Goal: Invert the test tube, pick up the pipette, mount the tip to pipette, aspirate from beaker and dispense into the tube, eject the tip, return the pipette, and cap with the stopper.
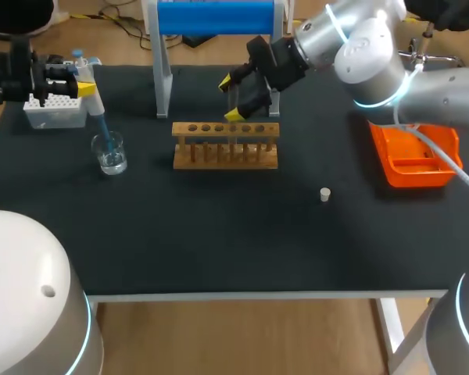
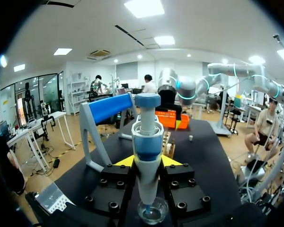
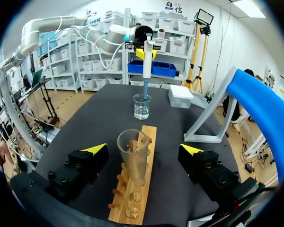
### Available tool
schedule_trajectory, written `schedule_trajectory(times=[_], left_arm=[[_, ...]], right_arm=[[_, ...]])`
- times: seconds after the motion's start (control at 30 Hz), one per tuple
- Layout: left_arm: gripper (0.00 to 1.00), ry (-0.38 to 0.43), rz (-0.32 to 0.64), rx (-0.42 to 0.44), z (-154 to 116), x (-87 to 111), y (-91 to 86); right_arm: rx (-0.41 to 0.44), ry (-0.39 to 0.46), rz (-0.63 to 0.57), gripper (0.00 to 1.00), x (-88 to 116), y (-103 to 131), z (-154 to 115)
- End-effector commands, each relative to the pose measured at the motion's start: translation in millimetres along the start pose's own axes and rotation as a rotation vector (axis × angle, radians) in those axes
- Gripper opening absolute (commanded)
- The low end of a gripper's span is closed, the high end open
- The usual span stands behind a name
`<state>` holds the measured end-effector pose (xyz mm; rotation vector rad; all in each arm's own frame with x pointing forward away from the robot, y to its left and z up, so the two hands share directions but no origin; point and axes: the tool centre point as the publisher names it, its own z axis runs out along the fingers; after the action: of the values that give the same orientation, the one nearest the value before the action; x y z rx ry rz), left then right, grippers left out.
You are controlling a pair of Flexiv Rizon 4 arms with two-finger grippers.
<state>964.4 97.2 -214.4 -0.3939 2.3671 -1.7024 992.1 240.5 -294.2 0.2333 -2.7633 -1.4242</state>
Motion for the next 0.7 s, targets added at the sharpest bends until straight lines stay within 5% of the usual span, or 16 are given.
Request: schedule_trajectory(times=[0.03, 0.7], left_arm=[[0.00, -0.001, 0.000, -0.001, -0.2, 0.3, -0.7], [0.00, -0.001, 0.000, -0.001, -0.2, 0.3, -0.7]], right_arm=[[0.003, 0.001, 0.001, 1.00, 0.2, -0.2, 0.1], [0.014, -0.007, -0.007, 1.00, 0.2, -0.2, 0.4]])
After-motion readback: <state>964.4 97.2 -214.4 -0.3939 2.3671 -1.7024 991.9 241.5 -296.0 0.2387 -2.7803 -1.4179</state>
